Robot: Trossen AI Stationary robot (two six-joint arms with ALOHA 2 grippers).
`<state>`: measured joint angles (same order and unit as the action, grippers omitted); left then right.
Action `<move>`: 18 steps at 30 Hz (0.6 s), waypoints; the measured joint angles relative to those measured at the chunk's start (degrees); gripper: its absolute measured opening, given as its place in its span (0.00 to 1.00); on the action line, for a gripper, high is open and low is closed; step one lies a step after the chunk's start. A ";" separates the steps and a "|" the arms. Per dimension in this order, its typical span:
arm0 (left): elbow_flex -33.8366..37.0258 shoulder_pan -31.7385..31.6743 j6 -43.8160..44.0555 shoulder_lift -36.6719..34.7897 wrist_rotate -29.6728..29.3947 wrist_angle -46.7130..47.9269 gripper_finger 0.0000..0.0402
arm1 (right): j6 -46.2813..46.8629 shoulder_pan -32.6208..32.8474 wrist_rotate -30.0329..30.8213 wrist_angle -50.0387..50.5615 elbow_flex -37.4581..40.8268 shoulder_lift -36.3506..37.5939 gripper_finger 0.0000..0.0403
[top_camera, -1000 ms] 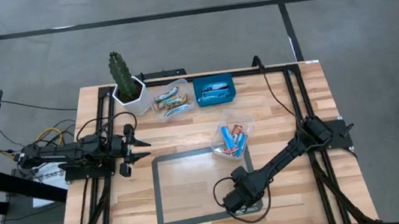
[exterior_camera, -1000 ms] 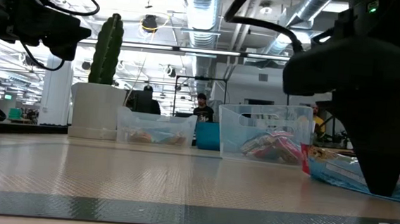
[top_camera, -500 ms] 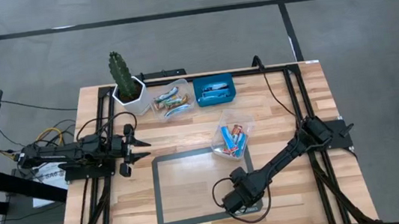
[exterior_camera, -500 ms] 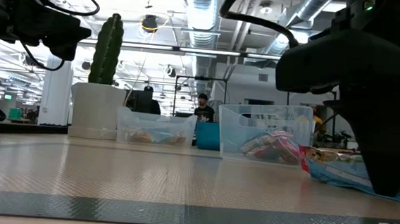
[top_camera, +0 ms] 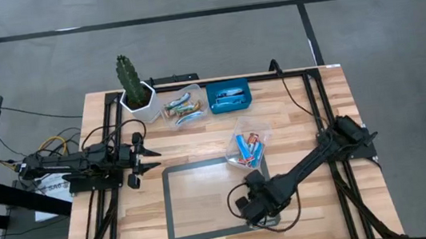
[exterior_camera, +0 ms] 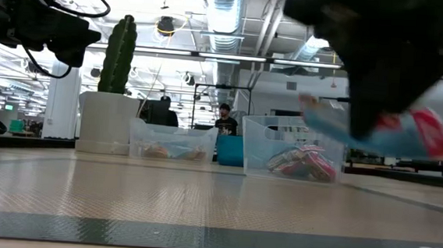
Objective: Pick and place Granola Bars by type
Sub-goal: Put the red granola bar into the bottom transparent bin
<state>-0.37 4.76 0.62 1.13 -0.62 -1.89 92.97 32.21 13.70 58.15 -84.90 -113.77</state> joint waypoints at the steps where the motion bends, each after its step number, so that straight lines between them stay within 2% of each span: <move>1: 0.00 0.00 0.00 0.00 0.00 0.00 0.34 | 0.00 0.00 1.80 0.00 0.00 0.85 0.12; 11: -0.01 0.01 0.00 0.00 0.00 -0.02 0.34 | -6.80 -2.92 21.41 2.11 -0.11 9.14 0.12; 15: 0.00 0.00 0.00 0.00 0.00 -0.02 0.34 | -11.30 -6.21 26.22 4.15 -0.11 11.54 0.12; 18: 0.01 0.01 0.00 0.00 0.00 0.00 0.34 | -14.30 -9.36 27.15 6.27 -0.11 12.84 0.12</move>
<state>-0.36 4.78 0.62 1.13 -0.62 -1.89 78.67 22.85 40.85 64.42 -85.01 -100.93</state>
